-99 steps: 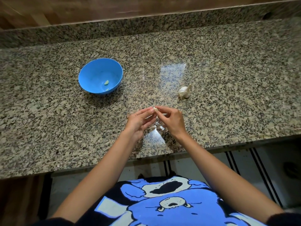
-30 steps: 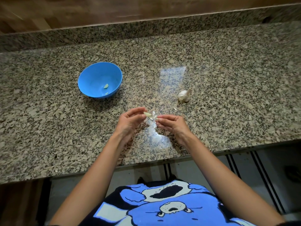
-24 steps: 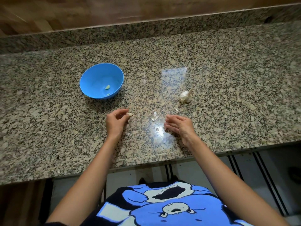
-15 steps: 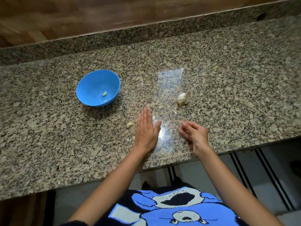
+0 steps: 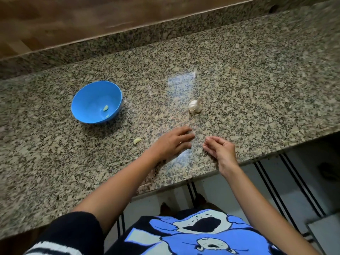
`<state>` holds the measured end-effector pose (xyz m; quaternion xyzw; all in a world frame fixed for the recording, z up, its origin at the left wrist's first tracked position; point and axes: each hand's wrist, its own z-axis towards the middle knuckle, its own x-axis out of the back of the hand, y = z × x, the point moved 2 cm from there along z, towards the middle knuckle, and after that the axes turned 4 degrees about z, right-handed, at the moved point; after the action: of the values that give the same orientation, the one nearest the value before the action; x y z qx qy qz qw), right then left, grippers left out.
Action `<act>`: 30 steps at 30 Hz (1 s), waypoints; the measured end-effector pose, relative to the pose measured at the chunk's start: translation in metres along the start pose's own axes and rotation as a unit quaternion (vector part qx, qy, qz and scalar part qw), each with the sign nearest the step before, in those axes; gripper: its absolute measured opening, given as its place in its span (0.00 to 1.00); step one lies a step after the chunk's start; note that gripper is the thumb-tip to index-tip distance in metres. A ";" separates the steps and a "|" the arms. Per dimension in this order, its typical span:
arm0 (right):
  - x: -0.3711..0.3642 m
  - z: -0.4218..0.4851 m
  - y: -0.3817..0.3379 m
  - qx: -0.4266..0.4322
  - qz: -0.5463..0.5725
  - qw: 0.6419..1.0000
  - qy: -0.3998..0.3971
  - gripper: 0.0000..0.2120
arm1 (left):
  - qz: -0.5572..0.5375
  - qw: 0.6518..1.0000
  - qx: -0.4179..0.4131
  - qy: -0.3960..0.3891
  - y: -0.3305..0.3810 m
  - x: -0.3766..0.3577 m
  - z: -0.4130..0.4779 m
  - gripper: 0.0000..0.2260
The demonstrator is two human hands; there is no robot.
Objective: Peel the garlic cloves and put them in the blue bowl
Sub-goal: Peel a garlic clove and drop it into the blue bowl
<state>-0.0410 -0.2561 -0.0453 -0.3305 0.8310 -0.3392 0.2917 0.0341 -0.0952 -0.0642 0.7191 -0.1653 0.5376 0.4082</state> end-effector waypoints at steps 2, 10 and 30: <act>-0.008 -0.002 0.000 -0.006 -0.002 1.000 -0.009 0.01 | 0.028 0.999 -0.017 -0.012 0.000 0.005 -0.020 0.25; -0.046 -0.014 0.020 -0.023 -0.022 0.998 -0.058 0.02 | 0.072 0.996 0.050 -0.005 -0.012 0.007 -0.106 0.25; -0.069 -0.029 0.040 -0.004 -0.190 0.971 -0.142 0.03 | -0.563 0.600 0.503 0.265 -0.014 0.016 -0.149 0.06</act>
<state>-0.0338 -0.1719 -0.0399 -0.5284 0.7043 -0.3347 0.3357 -0.0459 0.0308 -0.0426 0.5874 0.6840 0.3663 0.2301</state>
